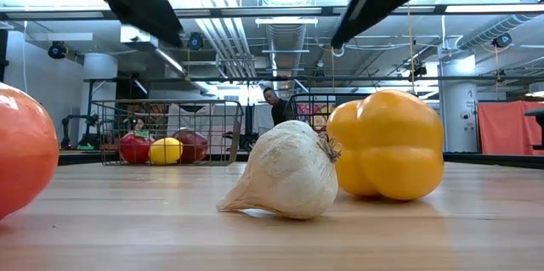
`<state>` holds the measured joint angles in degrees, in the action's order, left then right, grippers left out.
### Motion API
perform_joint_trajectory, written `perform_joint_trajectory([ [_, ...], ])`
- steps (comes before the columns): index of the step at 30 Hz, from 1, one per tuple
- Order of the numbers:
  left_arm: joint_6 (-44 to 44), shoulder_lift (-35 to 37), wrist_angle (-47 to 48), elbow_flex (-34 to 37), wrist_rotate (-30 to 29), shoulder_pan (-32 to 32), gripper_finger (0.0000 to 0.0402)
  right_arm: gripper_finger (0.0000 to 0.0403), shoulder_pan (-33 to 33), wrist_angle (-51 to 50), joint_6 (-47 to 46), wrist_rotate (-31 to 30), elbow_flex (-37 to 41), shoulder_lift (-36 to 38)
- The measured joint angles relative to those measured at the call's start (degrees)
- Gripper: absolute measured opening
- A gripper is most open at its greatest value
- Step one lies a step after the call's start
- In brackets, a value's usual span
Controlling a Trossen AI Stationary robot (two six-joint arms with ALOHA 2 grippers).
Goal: Sort produce into baskets
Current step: Put the lemon into the gold wire basket
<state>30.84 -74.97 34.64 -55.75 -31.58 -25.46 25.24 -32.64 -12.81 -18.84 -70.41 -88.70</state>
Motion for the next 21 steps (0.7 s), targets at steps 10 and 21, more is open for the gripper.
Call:
perform_joint_trajectory([
  [10, -16.08, -3.34, -18.63, 0.02, -1.98, -7.42, 0.0262, 0.0272, 4.77, -13.19, -16.14, 11.81, -1.78, 0.13],
  [21, -23.32, -12.94, -28.99, 0.04, -0.18, -1.76, 0.0190, 0.0112, 8.65, 3.68, -22.61, 10.32, 12.56, 0.08],
])
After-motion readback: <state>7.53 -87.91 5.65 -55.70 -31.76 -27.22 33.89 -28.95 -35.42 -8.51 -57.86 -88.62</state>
